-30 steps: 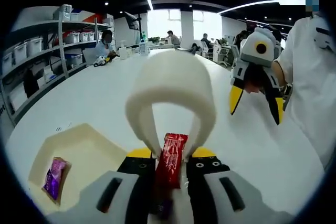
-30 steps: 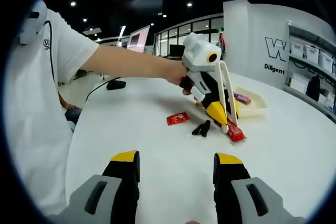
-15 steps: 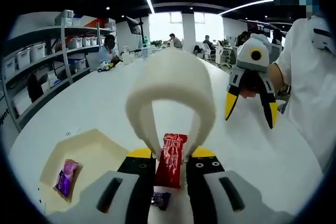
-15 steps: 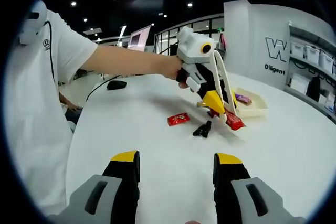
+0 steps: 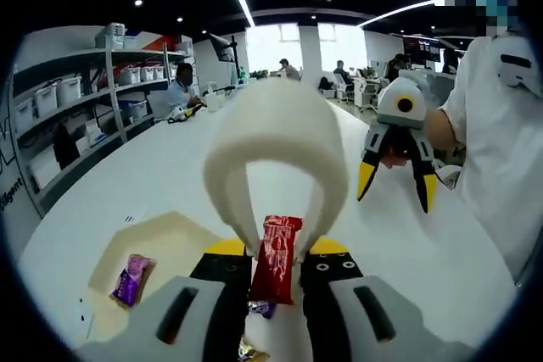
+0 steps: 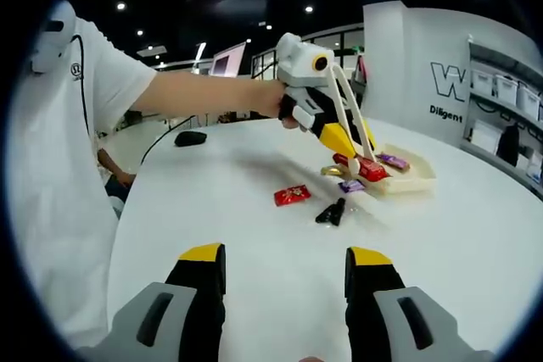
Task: Place the target food into the container with the food tongs after gripping and lifting it, then release it inside without dropping or visibly crushing the food.
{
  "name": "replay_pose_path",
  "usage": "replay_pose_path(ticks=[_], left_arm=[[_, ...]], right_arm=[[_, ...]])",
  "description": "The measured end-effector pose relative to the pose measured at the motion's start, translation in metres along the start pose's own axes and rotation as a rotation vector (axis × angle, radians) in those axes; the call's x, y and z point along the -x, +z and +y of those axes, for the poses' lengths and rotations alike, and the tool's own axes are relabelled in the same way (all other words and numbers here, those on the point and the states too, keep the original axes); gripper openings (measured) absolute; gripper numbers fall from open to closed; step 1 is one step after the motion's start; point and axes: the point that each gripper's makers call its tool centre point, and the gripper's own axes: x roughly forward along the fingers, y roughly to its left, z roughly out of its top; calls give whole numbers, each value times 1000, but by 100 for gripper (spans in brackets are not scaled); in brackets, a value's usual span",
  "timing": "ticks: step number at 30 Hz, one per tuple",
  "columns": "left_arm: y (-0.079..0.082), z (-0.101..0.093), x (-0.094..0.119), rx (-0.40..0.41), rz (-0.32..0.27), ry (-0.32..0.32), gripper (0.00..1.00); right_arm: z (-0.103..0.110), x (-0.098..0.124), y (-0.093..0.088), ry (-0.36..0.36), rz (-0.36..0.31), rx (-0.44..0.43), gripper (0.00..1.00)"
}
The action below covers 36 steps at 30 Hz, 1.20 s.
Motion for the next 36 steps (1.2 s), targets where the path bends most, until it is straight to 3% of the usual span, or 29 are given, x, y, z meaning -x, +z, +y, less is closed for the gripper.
replay_pose_path(ticks=[17, 36], left_arm=[[8, 19, 23, 5, -12, 68, 20], [-2, 47, 31, 41, 4, 149, 21]], right_arm=[[-5, 2, 3, -23, -11, -5, 56], [-21, 8, 25, -107, -27, -11, 68]])
